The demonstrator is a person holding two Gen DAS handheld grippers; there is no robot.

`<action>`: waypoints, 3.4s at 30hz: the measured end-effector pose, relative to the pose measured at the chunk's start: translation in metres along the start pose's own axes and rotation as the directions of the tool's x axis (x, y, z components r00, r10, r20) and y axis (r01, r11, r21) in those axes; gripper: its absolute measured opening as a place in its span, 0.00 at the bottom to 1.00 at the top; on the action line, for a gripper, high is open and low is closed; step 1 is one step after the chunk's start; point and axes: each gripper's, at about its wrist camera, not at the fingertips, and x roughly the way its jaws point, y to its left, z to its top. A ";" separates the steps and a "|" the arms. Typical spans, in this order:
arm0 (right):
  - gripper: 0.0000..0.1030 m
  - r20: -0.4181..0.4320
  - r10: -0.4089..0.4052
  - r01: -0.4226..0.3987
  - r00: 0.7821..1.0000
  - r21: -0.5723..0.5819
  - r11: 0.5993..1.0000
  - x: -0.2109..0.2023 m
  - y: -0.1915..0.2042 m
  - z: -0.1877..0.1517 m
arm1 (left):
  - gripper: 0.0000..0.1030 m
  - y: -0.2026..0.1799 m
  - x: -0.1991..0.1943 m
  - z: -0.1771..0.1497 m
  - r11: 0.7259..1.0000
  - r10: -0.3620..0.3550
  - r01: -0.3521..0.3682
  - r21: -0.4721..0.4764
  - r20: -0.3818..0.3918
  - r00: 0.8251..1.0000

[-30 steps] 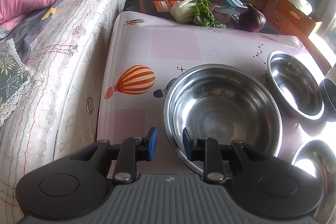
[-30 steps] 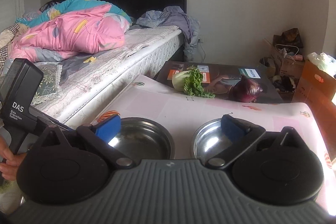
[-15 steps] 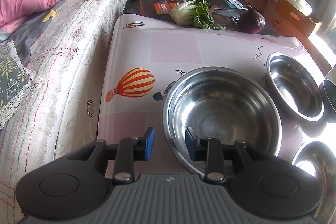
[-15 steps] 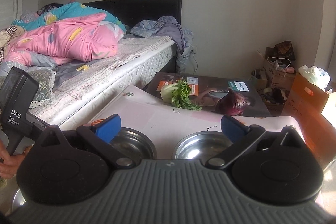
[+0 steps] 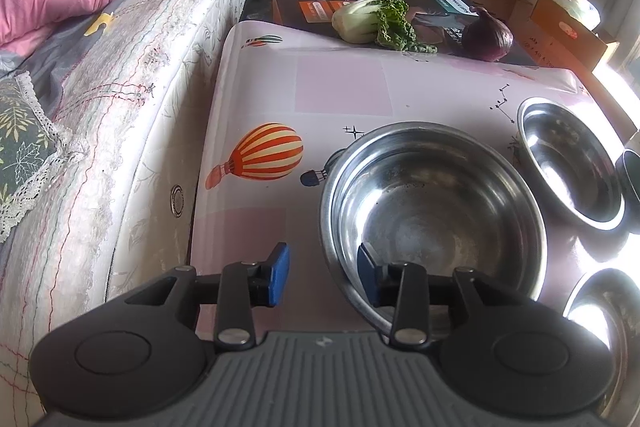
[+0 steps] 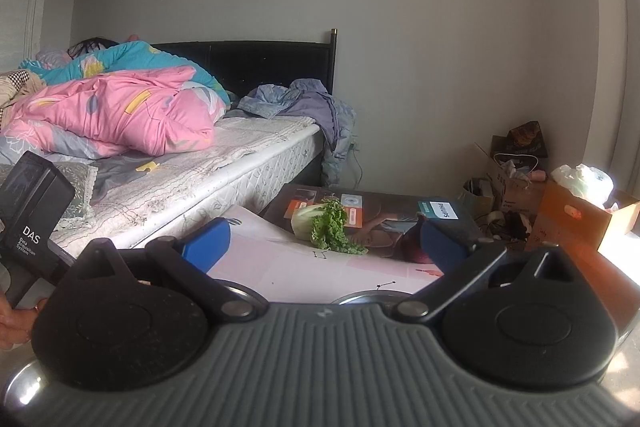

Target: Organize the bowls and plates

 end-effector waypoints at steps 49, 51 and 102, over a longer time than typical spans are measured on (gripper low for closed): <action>0.28 -0.543 0.271 -0.102 0.795 0.321 0.941 0.130 0.029 -0.080 | 0.25 -0.010 0.031 0.003 0.999 0.039 -0.037 0.018 -0.071 0.997; 0.28 -0.545 0.269 -0.106 0.794 0.312 0.944 0.130 0.031 -0.079 | 0.25 -0.007 0.028 0.000 0.999 0.034 -0.033 0.013 -0.073 0.997; 0.23 -0.508 0.213 -0.138 0.835 0.181 0.974 0.142 0.047 -0.071 | 0.29 0.003 0.030 -0.003 0.998 0.062 -0.061 0.021 -0.057 0.996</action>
